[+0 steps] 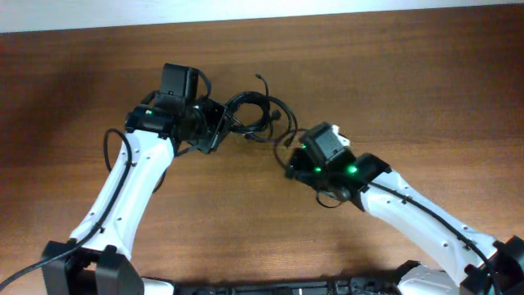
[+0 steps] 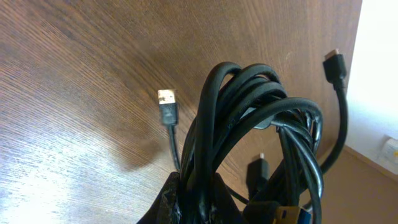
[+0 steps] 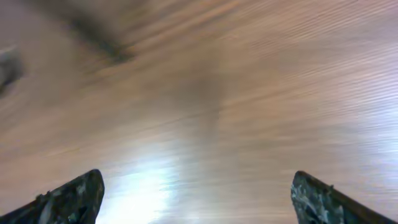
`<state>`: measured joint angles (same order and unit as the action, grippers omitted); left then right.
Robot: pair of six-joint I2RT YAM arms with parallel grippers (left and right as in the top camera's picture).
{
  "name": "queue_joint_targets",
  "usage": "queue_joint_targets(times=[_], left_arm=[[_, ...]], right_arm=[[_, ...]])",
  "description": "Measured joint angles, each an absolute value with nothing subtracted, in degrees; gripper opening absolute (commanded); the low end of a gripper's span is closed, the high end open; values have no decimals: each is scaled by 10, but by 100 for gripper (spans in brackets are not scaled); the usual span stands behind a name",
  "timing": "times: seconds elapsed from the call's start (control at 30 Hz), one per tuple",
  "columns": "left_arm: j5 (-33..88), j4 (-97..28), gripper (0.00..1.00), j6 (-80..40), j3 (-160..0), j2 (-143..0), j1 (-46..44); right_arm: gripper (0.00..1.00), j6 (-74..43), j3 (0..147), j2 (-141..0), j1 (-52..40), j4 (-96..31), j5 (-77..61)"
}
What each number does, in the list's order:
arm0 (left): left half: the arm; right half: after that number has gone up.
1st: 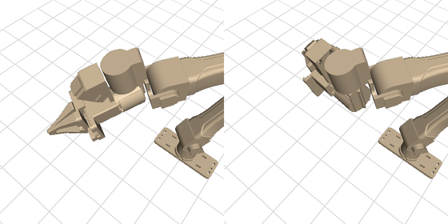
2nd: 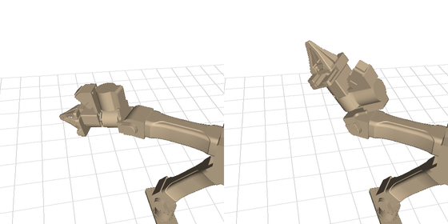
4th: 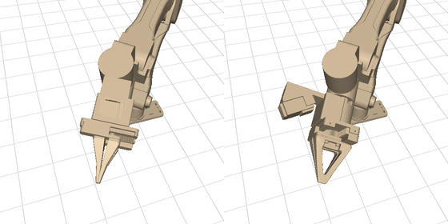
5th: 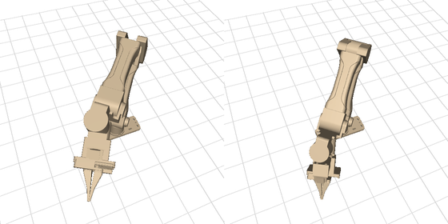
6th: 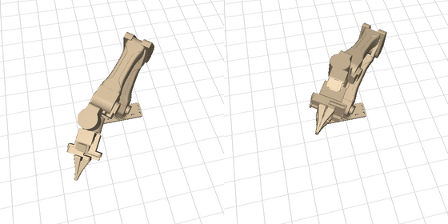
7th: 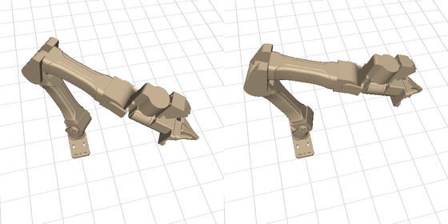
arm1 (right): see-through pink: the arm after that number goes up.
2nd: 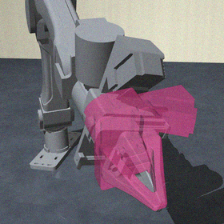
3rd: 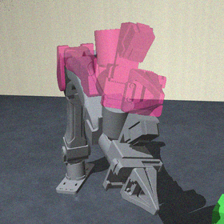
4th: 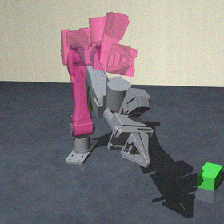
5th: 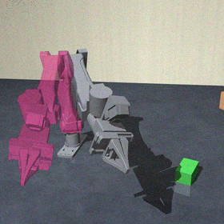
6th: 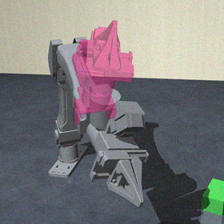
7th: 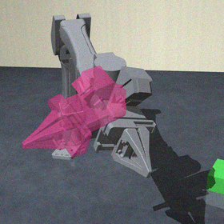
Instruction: Untangle cables
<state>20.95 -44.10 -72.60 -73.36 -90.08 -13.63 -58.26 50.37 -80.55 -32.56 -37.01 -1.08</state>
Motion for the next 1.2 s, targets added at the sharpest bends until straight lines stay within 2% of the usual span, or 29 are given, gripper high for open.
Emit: queue_joint_targets(times=[0.07, 0.17, 0.3, 0.43, 0.6, 0.7, 0.8, 0.97, 1.1, 1.2], left_arm=[[213, -441, 0, -691, -734, -891, -128], [209, -441, 0, -660, -734, -885, -124], [175, -443, 0, -656, -734, -885, -133], [136, -447, 0, -655, -734, -885, -160], [119, -448, 0, -655, -734, -885, -178], [133, -448, 0, -655, -734, -885, -179], [148, -446, 0, -655, -734, -885, -179], [183, -448, 0, -644, -733, -876, -150], [203, -447, 0, -646, -733, -870, -149], [215, -446, 0, -686, -733, -870, -149]], right_arm=[[93, -580, 503, -806, -280, -410, 8], [93, -525, 503, -804, -248, -390, -32], [93, -436, 503, -780, -291, -272, -175], [94, -432, 503, -737, -322, -166, -187], [94, -517, 503, -760, -322, -206, -62], [93, -535, 503, -787, -322, -208, -21], [94, -541, 505, -806, -322, -264, -8], [94, -533, 516, -808, -323, -373, 22], [93, -515, 519, -808, -323, -382, 30], [93, -447, 519, -808, -323, -381, 17]])
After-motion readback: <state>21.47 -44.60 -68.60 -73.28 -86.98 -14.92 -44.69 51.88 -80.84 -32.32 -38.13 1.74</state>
